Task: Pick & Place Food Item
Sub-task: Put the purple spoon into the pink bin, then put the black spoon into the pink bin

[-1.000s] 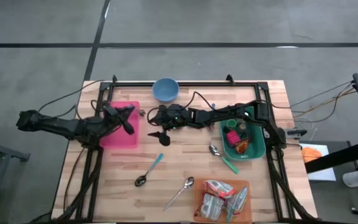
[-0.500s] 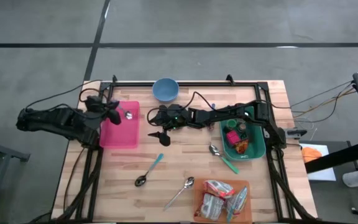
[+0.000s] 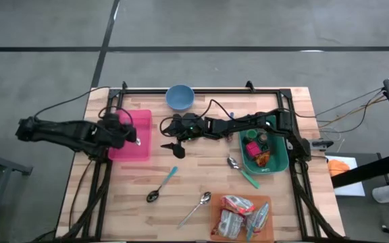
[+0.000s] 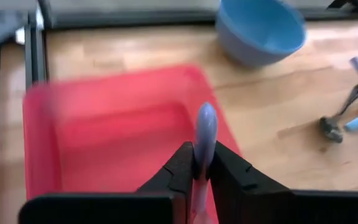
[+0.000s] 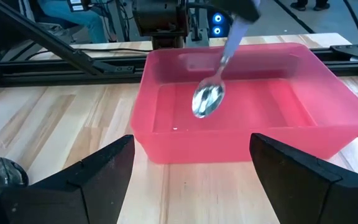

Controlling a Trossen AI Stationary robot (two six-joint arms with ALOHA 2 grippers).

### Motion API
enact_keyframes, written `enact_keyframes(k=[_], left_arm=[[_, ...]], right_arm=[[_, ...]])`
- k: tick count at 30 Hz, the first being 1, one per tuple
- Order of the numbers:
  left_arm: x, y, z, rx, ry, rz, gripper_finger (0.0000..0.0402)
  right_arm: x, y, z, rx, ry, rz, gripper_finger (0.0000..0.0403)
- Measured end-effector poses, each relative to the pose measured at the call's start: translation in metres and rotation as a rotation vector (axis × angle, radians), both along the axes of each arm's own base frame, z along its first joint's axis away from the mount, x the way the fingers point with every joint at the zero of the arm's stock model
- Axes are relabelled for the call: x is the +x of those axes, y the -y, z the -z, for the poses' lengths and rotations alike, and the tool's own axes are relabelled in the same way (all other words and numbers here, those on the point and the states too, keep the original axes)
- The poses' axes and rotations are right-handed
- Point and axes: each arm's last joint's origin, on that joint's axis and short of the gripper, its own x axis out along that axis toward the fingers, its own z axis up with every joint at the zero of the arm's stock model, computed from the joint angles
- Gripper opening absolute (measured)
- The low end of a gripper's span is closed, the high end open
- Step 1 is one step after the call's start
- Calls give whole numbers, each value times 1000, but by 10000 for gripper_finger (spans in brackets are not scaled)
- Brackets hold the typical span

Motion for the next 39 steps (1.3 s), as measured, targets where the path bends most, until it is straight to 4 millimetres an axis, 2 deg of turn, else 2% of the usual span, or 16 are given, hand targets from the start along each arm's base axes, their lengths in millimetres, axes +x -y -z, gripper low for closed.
enact_keyframes(k=[3, 10, 13, 23, 39], left_arm=[[0, -2, 10, -57, -17, -35, 47], [-5, -9, 33, -91, -54, -147, 15], [-5, -10, 33, -92, -53, -154, 20], [-5, -10, 38, -83, -72, -143, 91], [-2, -10, 41, -64, -56, -140, 97]], right_arm=[[0, 0, 0, 2, 0, 1, 316], [0, 0, 0, 0, 2, 0, 316], [0, 0, 0, 0, 3, 0, 316], [0, 0, 0, -1, 3, 0, 316], [0, 0, 0, 0, 4, 0, 316]])
